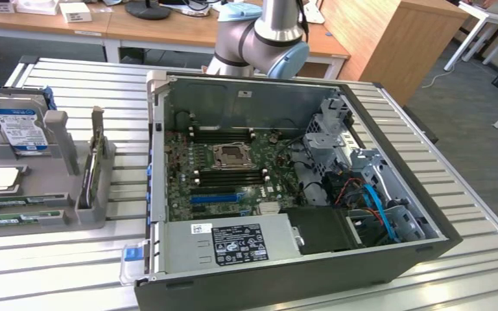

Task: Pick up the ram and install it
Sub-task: 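Pick up the ram and move it above insertion slot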

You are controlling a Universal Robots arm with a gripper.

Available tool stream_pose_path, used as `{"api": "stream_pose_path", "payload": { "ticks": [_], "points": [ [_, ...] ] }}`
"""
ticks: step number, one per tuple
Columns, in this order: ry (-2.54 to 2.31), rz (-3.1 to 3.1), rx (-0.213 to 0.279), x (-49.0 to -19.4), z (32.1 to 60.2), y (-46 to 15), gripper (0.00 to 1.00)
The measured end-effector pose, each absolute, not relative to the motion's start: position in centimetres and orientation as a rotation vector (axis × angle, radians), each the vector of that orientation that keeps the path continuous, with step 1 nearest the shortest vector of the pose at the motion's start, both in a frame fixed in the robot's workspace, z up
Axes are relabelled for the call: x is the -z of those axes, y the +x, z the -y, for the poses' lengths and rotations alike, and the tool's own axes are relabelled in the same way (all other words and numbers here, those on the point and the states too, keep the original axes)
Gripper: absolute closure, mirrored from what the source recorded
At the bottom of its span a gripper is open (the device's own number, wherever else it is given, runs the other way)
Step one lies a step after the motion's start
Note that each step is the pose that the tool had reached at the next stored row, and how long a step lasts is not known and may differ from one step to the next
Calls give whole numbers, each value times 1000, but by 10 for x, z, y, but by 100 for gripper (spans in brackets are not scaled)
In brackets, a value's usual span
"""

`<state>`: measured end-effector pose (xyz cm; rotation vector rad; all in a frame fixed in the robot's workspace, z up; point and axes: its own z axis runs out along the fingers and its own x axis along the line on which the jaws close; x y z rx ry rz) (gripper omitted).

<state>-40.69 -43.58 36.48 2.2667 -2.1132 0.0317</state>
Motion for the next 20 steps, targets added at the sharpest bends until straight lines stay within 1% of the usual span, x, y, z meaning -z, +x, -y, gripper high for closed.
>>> {"api": "stream_pose_path", "payload": {
  "ticks": [4, 5, 6, 7, 8, 9, 11, 14, 20],
  "points": [
    [2267, 2113, -32, -365, 436, -407, 89],
    [2267, 2113, -32, -365, 436, -407, 83],
    [2267, 2113, -32, -365, 436, -407, 83],
    [2267, 2113, -32, -365, 436, -407, 77],
    [2267, 2113, -32, -365, 436, -407, 77],
    [2267, 2113, -32, -365, 436, -407, 70],
    [2267, 2113, -31, -365, 436, -407, 70],
    [2282, 2127, -3, -365, 436, -407, 70],
    [2283, 2128, 0, -365, 436, -407, 70]
  ]
}}
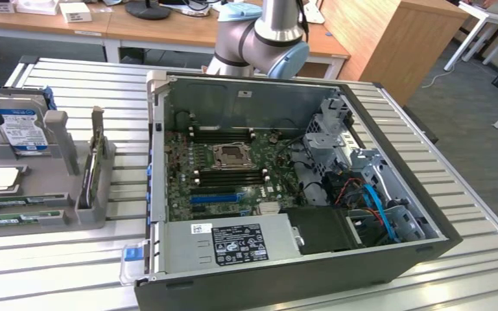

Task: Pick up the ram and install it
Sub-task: 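Pick up the ram and move it above insertion slot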

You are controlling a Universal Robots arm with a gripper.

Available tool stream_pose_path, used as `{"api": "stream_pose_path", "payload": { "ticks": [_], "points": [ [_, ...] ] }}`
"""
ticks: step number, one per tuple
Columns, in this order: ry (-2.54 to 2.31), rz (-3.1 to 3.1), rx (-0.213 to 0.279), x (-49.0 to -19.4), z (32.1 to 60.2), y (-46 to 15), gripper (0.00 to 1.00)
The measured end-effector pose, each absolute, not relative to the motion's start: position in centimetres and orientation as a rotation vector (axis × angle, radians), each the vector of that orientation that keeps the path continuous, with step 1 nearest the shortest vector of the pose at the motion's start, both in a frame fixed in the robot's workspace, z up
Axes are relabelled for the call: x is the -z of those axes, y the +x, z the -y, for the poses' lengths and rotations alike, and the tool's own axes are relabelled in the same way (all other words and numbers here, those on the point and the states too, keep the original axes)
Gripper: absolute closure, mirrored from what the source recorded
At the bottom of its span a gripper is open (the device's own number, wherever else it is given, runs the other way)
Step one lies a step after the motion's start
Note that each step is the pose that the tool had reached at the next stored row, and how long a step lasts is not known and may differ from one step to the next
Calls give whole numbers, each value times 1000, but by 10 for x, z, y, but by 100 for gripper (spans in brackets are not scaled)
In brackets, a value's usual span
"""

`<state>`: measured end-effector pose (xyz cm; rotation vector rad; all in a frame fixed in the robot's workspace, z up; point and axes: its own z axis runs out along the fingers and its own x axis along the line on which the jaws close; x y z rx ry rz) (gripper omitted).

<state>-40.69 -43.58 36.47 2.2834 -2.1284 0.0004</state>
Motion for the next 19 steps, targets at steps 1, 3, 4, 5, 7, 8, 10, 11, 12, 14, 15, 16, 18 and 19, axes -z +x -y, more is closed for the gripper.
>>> {"api": "stream_pose_path", "payload": {
  "ticks": [1, 3, 4, 5, 7, 8, 10, 11, 12, 14, 15, 16, 18, 19],
  "points": [
    [2283, 2128, 0, -365, 436, -407, 70],
    [2283, 2128, -1, -365, 436, -407, 70],
    [2284, 2128, 0, -364, 436, -407, 70],
    [2284, 2129, 0, -364, 436, -407, 70],
    [2284, 2129, 0, -362, 436, -407, 70],
    [2284, 2129, 1, -361, 436, -407, 70],
    [2284, 2129, 1, -358, 436, -407, 70],
    [2284, 2129, 1, -356, 436, -407, 70],
    [2284, 2129, 1, -355, 436, -407, 70],
    [2284, 2129, 1, -353, 436, -407, 70],
    [2284, 2129, 1, -352, 436, -407, 70],
    [2284, 2129, 1, -351, 436, -407, 70],
    [2284, 2129, 1, -349, 436, -407, 70],
    [2284, 2129, 1, -348, 436, -407, 70]
  ]
}}
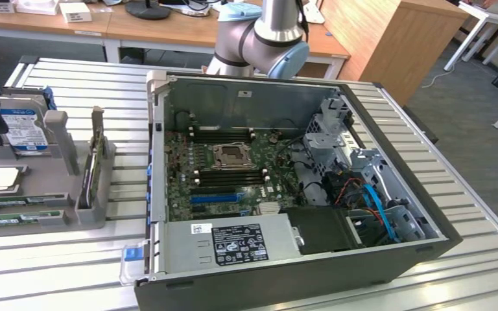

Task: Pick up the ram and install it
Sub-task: 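Pick up the ram and move it above insertion slot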

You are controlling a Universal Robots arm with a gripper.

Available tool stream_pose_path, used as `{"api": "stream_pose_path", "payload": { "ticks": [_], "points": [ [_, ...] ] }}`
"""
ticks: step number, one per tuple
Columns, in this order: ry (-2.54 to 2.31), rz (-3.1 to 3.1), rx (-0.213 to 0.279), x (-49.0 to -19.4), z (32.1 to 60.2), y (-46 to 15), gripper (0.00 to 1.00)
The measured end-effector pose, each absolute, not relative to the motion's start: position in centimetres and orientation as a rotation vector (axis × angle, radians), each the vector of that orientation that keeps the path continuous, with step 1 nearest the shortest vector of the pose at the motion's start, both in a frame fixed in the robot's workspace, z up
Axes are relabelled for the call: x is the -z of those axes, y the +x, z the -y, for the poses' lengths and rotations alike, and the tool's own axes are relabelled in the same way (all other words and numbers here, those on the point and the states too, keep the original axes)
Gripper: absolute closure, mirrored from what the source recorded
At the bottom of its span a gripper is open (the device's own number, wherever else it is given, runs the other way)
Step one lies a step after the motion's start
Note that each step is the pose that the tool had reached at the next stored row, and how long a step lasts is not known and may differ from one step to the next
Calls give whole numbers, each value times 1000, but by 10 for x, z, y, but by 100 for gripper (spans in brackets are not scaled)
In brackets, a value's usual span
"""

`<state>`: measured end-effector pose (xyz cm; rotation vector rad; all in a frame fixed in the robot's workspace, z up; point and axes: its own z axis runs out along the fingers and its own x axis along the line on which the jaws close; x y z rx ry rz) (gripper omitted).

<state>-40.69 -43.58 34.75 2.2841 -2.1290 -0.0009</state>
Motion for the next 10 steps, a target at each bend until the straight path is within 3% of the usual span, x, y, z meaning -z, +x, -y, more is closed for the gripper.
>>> {"api": "stream_pose_path", "payload": {
  "ticks": [10],
  "points": [
    [2284, 2129, 1, -337, 436, -407, 70]
  ]
}}
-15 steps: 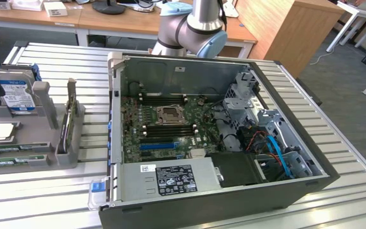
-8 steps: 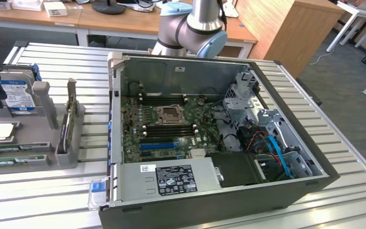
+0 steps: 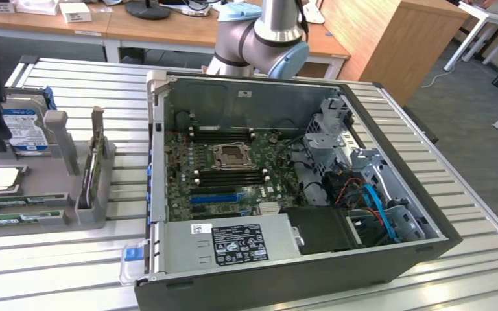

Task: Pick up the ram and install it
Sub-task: 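Pick up the ram and move it above insertion slot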

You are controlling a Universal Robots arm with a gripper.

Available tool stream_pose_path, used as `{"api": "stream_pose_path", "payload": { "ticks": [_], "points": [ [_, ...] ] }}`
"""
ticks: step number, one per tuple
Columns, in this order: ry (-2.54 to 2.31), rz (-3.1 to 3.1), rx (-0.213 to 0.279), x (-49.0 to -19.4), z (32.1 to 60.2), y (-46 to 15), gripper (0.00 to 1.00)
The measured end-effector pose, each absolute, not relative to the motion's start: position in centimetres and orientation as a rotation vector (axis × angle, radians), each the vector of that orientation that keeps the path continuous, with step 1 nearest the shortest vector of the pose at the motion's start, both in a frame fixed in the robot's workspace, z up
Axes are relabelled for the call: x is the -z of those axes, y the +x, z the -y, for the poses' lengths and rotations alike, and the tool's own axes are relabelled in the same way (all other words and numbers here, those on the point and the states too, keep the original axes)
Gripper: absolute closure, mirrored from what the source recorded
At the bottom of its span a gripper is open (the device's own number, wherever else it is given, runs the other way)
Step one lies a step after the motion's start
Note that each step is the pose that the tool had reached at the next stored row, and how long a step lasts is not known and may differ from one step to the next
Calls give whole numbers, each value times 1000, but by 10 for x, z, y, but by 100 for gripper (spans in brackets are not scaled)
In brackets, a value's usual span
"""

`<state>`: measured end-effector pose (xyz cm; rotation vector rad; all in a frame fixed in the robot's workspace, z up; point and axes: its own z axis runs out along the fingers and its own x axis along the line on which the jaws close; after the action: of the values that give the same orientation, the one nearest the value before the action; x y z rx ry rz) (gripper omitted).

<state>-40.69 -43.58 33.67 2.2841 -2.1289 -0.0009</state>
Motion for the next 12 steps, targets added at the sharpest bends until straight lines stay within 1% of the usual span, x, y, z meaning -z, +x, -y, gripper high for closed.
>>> {"api": "stream_pose_path", "payload": {
  "ticks": [12],
  "points": [
    [2284, 2129, 1, -327, 436, -407, 70]
  ]
}}
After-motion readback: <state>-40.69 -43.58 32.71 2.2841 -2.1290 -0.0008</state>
